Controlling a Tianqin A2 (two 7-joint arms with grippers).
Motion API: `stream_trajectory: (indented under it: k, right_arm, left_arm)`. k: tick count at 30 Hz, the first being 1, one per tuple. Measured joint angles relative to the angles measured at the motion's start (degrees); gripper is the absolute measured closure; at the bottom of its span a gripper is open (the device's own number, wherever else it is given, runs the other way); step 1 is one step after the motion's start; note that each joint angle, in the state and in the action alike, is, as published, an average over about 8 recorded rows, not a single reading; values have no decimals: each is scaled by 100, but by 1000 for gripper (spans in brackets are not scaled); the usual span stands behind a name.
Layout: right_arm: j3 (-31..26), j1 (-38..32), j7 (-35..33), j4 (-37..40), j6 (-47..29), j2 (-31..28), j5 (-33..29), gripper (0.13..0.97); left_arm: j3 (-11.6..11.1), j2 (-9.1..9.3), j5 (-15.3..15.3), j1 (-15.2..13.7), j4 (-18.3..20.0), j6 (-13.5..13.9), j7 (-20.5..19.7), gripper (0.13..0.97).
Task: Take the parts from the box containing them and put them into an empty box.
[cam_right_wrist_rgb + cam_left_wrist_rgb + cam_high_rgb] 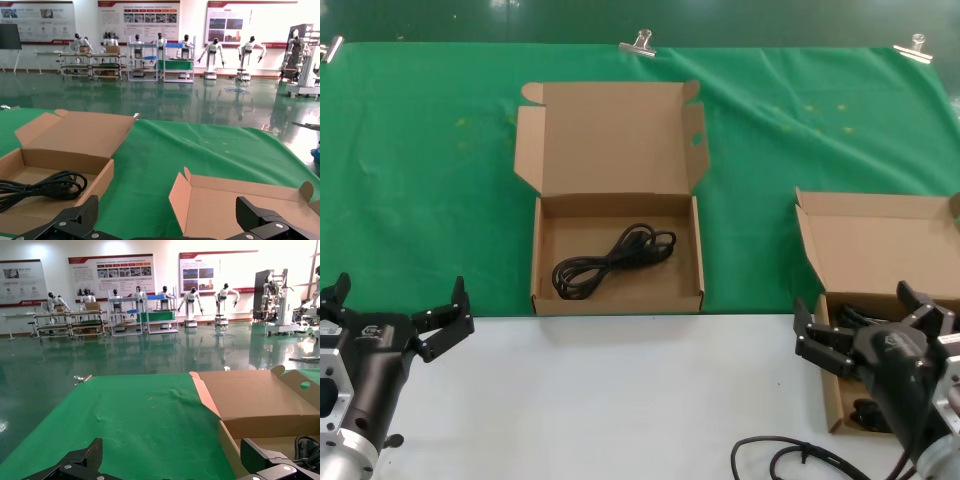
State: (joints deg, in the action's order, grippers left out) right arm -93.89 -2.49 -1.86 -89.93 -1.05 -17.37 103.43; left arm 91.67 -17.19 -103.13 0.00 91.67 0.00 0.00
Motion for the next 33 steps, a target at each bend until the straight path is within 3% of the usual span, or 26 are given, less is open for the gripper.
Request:
stream_trajectory:
  k: [33]
  right_arm:
    - [0,0,0,0,0,0,0,129]
  left_arm:
    - [0,0,0,0,0,0,0,132]
